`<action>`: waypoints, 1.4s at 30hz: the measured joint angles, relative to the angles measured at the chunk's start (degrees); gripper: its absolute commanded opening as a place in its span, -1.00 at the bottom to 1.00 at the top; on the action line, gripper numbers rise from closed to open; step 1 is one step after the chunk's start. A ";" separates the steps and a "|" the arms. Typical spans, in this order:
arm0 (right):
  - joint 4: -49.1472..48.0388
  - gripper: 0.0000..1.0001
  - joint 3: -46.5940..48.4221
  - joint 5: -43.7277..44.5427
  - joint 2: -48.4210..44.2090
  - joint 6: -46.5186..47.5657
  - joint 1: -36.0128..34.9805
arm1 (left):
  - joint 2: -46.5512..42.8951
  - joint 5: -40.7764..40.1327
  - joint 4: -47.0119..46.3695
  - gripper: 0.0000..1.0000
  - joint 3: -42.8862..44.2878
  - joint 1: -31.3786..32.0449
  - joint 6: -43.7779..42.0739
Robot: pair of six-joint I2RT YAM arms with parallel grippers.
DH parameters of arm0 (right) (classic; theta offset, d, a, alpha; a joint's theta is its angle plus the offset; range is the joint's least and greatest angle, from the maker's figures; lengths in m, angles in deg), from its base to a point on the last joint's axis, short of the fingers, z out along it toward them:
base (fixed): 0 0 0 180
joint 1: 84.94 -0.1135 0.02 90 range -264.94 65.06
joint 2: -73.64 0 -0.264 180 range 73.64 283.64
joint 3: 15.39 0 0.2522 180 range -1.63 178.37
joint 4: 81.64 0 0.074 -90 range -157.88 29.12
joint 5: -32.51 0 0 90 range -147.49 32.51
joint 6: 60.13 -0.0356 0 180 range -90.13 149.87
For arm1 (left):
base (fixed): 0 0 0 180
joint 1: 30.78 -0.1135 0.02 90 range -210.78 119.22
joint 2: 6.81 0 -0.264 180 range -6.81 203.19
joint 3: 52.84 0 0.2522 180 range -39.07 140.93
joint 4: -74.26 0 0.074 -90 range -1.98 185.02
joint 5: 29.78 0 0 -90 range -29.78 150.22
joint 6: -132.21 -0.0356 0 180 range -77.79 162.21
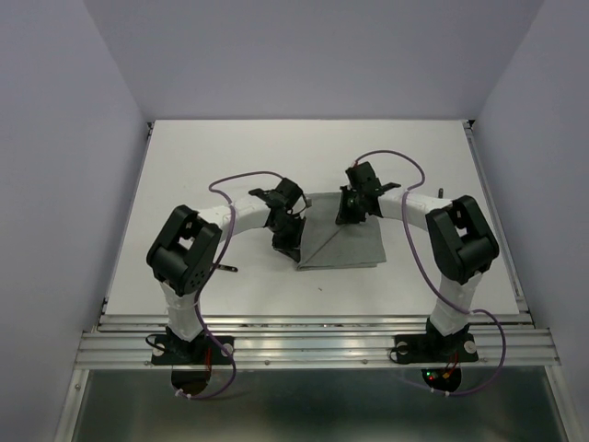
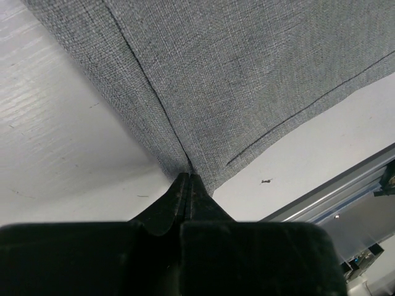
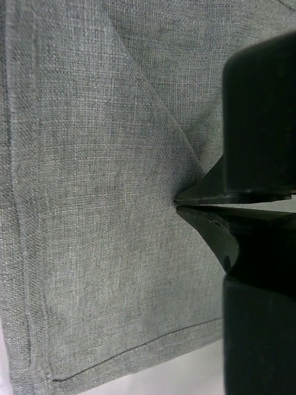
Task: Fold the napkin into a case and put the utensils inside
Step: Smooth out the upper triangle-folded napkin at the center of the board.
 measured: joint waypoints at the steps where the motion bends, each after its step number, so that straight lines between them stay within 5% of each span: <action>1: -0.28 -0.81 0.00 0.13 -0.13 -0.02 0.15 | 0.00 -0.09 0.37 -1.00 0.44 0.00 0.02; 17: 0.09 -0.74 2.67 8.90 -5.35 0.94 1.99 | 5.51 1.79 -2.47 -1.00 16.44 0.00 2.97; 24: -0.04 -0.78 3.30 10.10 2.10 1.11 3.30 | 12.55 1.29 -4.44 -1.00 16.90 0.02 4.59; 42: 0.66 -0.73 7.04 11.45 0.11 2.91 10.03 | 12.85 -3.72 0.04 -1.00 24.46 0.22 3.58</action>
